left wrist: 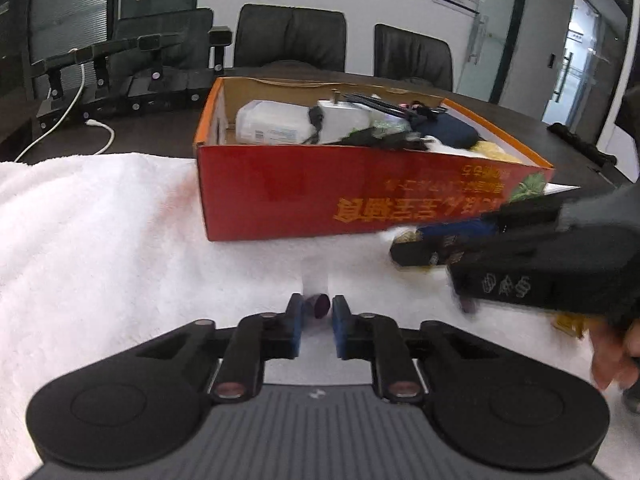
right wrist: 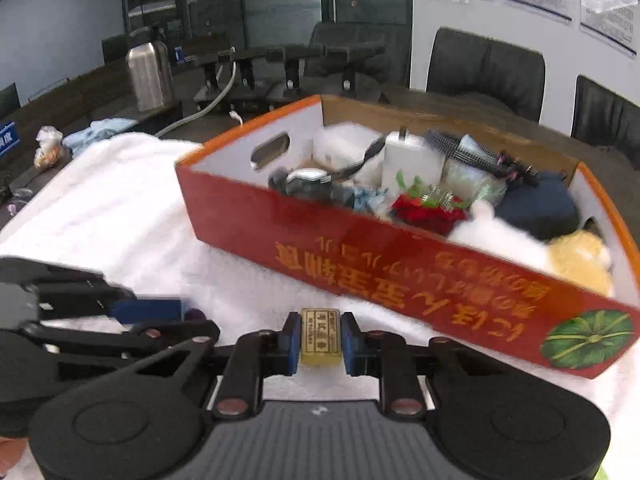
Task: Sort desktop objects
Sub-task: 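Grasp the small purple sweet with the left gripper while the right grasps the gold block, then carry the purple sweet and gold block into the red box and release both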
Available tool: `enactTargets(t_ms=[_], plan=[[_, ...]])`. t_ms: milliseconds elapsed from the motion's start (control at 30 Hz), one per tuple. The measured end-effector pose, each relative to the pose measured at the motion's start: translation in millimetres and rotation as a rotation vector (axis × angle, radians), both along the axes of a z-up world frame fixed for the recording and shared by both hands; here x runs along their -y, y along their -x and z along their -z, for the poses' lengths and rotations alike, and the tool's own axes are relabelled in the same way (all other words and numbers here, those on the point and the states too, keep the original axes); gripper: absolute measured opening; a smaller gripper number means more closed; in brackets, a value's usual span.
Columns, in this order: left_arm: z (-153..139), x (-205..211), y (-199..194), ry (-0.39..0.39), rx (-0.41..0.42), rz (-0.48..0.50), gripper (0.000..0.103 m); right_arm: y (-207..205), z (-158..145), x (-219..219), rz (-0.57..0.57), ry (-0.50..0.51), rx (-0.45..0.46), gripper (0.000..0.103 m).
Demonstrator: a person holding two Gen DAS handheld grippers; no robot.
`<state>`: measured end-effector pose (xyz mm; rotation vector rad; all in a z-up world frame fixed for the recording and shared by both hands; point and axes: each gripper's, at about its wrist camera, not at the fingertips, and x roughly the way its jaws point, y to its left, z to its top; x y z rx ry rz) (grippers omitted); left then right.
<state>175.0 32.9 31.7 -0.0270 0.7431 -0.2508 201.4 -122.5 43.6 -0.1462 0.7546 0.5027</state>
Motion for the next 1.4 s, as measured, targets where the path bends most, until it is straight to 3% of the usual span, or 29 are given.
enactTargets(t_ms=[67,167,367,467,600,733,900,967,1100,1200,1300,1400], plan=[[-1.8,3.9,8.8,-0.007,0.012,0.016,0.008,10.7,-13.6,8.3,0.014,-0.012,0.045,0.019],[-15.1,5.2,20.7,0.020,0.038,0.020,0.007,26.3,-35.7,25.2,0.047,-0.037,0.097,0.019],[-81.9,-6.3,34.9,0.072,0.190,0.017,0.007,40.8,-90.8,65.2,0.131,-0.077,0.216,0.019],[-112.5,-11.8,14.4,0.077,0.197,0.006,0.007,32.4,-114.3,81.5,0.159,-0.100,0.228,0.019],[-128.8,-8.6,-48.3,0.061,0.115,-0.032,0.007,-3.3,-130.9,88.0,0.187,-0.107,0.193,0.020],[-121.1,6.1,-102.0,-0.035,0.060,-0.042,0.007,-59.6,-120.5,91.7,0.264,-0.027,0.130,0.020],[-83.0,0.4,-157.4,-0.134,-0.049,-0.113,0.007,-122.7,-88.3,101.9,0.345,0.042,0.011,0.020],[-70.5,-5.1,-172.8,-0.125,-0.081,-0.126,0.007,-143.8,-77.5,102.9,0.346,0.050,-0.025,0.020],[-55.4,-4.1,-197.8,-0.147,-0.125,-0.140,0.008,-174.3,-61.3,95.7,0.411,0.190,0.025,0.020],[-49.2,-1.8,-207.6,-0.139,-0.138,-0.139,0.008,-196.9,-45.5,92.3,0.420,0.230,-0.011,0.021],[-49.0,0.1,-207.9,-0.132,-0.133,-0.128,0.015,-205.7,-37.7,90.4,0.440,0.252,-0.007,0.021],[-52.7,-4.8,-206.7,-0.077,-0.145,-0.118,0.029,-207.6,-39.4,94.8,0.435,0.227,-0.027,0.021]])
